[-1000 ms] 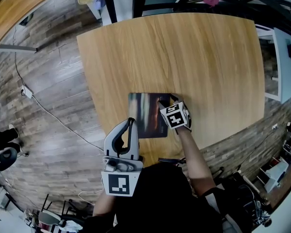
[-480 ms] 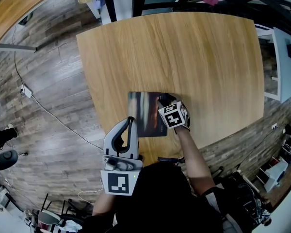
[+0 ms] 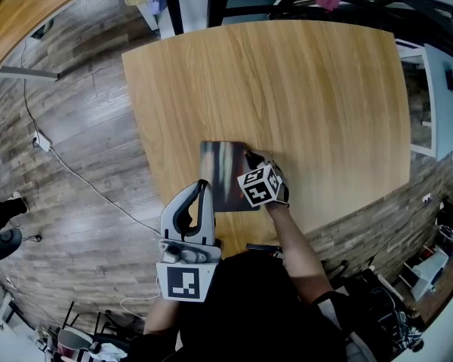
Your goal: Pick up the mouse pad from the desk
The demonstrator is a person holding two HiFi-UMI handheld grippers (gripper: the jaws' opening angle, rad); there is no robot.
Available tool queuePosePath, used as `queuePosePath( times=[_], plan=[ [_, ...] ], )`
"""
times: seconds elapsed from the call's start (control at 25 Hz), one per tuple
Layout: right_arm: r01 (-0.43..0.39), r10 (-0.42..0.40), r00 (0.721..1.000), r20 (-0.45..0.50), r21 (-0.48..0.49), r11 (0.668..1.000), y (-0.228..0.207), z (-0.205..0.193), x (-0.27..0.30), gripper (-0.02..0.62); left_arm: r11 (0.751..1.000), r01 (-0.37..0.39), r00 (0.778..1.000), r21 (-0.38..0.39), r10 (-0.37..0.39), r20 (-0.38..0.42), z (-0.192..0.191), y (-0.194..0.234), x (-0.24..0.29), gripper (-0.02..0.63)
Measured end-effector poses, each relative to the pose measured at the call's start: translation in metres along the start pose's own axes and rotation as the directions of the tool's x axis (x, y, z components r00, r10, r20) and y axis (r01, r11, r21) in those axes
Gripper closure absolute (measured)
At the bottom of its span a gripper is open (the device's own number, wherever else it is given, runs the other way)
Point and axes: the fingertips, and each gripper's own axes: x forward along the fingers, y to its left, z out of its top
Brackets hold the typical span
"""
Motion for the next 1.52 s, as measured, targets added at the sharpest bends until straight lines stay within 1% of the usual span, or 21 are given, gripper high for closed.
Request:
queuePosePath(
  times=[0.12, 0.32, 0.68, 1.16, 1.52],
  plan=[
    [-0.010, 0.010, 1.000, 0.000, 0.009, 1.000, -0.001, 0.001, 0.001, 0.541, 1.000, -0.005, 1.000, -0.001, 0.005, 0.006, 0.002, 0.000, -0.003, 0.581],
    [-0.010, 0.010, 1.000, 0.010, -0.011, 1.000, -0.001, 0.001, 0.001, 0.541, 1.000, -0.014, 1.000, -0.004, 0.015, 0.017, 0.005, 0.000, -0.012, 0.581],
    [0.005, -0.006, 0.998, 0.065, 0.022, 1.000, 0.003, 0.009, -0.016, 0.542, 0.999, -0.039, 0.999, -0.007, 0.039, 0.030, 0.009, 0.002, -0.028, 0.581],
    [0.015, -0.022, 0.989, 0.144, 0.046, 0.999, 0.012, 0.014, -0.047, 0.543, 1.000, -0.028, 0.998, 0.009, 0.027, 0.064, 0.017, -0.014, -0.048, 0.581],
    [0.025, -0.040, 0.977, 0.208, 0.074, 0.997, 0.016, 0.012, -0.076, 0.543, 0.999, -0.024, 0.995, 0.021, 0.022, 0.096, 0.024, -0.027, -0.066, 0.581]
  ],
)
